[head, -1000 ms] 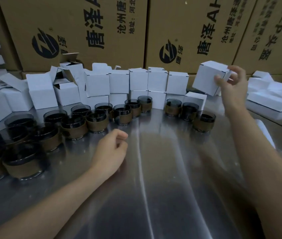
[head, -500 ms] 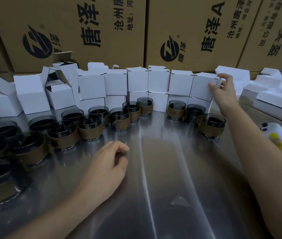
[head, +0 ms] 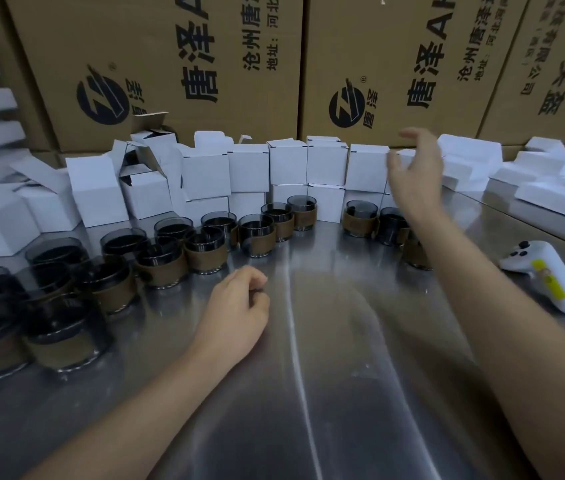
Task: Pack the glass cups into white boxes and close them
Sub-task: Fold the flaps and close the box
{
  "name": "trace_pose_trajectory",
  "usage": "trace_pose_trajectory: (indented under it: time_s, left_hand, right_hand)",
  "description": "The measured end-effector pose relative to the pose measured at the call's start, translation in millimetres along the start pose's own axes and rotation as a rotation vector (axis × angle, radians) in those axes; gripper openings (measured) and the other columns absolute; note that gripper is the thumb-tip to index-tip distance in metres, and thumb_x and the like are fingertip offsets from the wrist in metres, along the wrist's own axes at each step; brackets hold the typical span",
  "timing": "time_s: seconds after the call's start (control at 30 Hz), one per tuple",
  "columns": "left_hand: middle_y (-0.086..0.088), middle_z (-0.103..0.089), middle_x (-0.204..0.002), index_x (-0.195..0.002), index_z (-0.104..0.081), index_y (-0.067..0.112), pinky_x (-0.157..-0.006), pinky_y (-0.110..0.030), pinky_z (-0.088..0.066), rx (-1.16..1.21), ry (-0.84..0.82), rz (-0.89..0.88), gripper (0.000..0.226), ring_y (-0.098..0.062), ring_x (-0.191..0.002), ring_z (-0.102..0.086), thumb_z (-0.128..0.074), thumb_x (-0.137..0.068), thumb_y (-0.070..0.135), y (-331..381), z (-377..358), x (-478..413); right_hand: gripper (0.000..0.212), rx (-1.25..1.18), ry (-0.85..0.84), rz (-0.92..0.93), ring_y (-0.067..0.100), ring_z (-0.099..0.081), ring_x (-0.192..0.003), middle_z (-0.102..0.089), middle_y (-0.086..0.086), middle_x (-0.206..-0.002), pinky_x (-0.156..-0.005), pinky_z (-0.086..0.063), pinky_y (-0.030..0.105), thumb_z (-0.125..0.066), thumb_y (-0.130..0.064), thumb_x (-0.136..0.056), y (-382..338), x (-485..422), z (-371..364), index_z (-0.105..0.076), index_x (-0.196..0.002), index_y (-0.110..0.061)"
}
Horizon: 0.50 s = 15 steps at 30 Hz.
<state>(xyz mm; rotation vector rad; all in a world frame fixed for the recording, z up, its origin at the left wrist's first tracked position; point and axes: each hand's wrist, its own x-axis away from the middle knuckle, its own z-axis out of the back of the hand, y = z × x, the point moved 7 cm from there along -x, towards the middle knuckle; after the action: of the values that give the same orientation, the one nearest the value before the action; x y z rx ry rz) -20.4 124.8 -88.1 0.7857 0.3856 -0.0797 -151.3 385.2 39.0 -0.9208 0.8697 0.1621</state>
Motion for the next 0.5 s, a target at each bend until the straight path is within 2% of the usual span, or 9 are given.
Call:
trace_pose_trajectory:
  time_s: [0.07, 0.13, 0.2, 0.27, 0.37, 0.43, 0.5]
  left_hand:
    - [0.004, -0.064, -0.103, -0.101, -0.06, 0.014, -0.081, -0.013, -0.038, 0.067, 0.011, 0.03, 0.017, -0.009, -0.098, -0.058, -0.05, -0.091, 0.005, -2, 1, 1]
    - [0.004, -0.064, -0.101, -0.104, -0.058, 0.014, -0.08, -0.013, -0.042, 0.153, 0.047, 0.063, 0.018, -0.006, -0.091, -0.058, -0.049, -0.092, 0.005, -4, 5, 2]
    - [0.005, -0.065, -0.101, -0.107, -0.056, 0.017, -0.072, -0.006, -0.042, 0.239, 0.109, 0.108, 0.02, 0.001, -0.087, -0.056, -0.047, -0.094, 0.004, -8, 12, 2]
    - [0.004, -0.066, -0.105, -0.111, -0.055, 0.017, -0.071, -0.004, -0.04, 0.322, 0.168, 0.16, 0.022, 0.0, -0.088, -0.058, -0.046, -0.096, 0.006, -13, 18, 3]
    - [0.001, -0.068, -0.104, -0.116, -0.056, 0.012, -0.086, -0.025, -0.047, 0.447, 0.241, 0.23, 0.023, -0.014, -0.099, -0.062, -0.045, -0.097, 0.006, -18, 25, 6]
    - [0.0, -0.069, -0.099, -0.114, -0.058, 0.008, -0.088, -0.034, -0.05, 0.517, 0.268, 0.255, 0.022, -0.02, -0.101, -0.064, -0.046, -0.096, 0.004, -21, 27, 8]
    - [-0.007, -0.069, -0.101, -0.11, -0.06, 0.007, -0.092, -0.044, -0.052, 0.551, 0.295, 0.275, 0.02, -0.027, -0.1, -0.065, -0.046, -0.096, 0.004, -22, 29, 9]
  right_hand:
    - [0.017, -0.12, -0.092, -0.063, 0.02, -0.058, -0.101, -0.062, 0.004, -0.105, -0.091, -0.044, 0.028, -0.053, -0.014, -0.095, -23, 33, -23, -0.058, -0.109, -0.008]
    - [0.01, -0.243, -0.228, -0.182, 0.028, -0.062, -0.09, -0.062, 0.004, -0.091, -0.084, -0.049, 0.038, -0.055, -0.021, -0.097, -36, 75, -52, -0.057, -0.095, -0.011]
    - [0.019, -0.323, -0.315, -0.246, 0.032, -0.06, -0.076, -0.059, 0.005, -0.077, -0.074, -0.049, 0.041, -0.056, -0.024, -0.097, -49, 119, -76, -0.053, -0.081, -0.014]
    - [0.029, -0.351, -0.383, -0.249, 0.02, -0.052, -0.062, -0.053, -0.001, -0.063, -0.064, -0.043, 0.031, -0.058, -0.026, -0.096, -66, 153, -91, -0.047, -0.07, -0.019]
    - [0.035, -0.375, -0.375, -0.209, 0.003, -0.041, -0.05, -0.047, -0.011, -0.052, -0.054, -0.036, 0.023, -0.061, -0.027, -0.093, -92, 174, -99, -0.044, -0.062, -0.021]
    - [0.04, -0.377, -0.326, -0.177, 0.002, -0.041, -0.047, -0.046, -0.014, -0.047, -0.05, -0.032, 0.017, -0.061, -0.027, -0.092, -106, 177, -98, -0.042, -0.057, -0.023]
    - [0.044, -0.359, -0.354, -0.172, 0.003, -0.04, -0.046, -0.043, -0.012, -0.043, -0.048, -0.031, 0.018, -0.06, -0.025, -0.092, -110, 186, -103, -0.039, -0.054, -0.022]
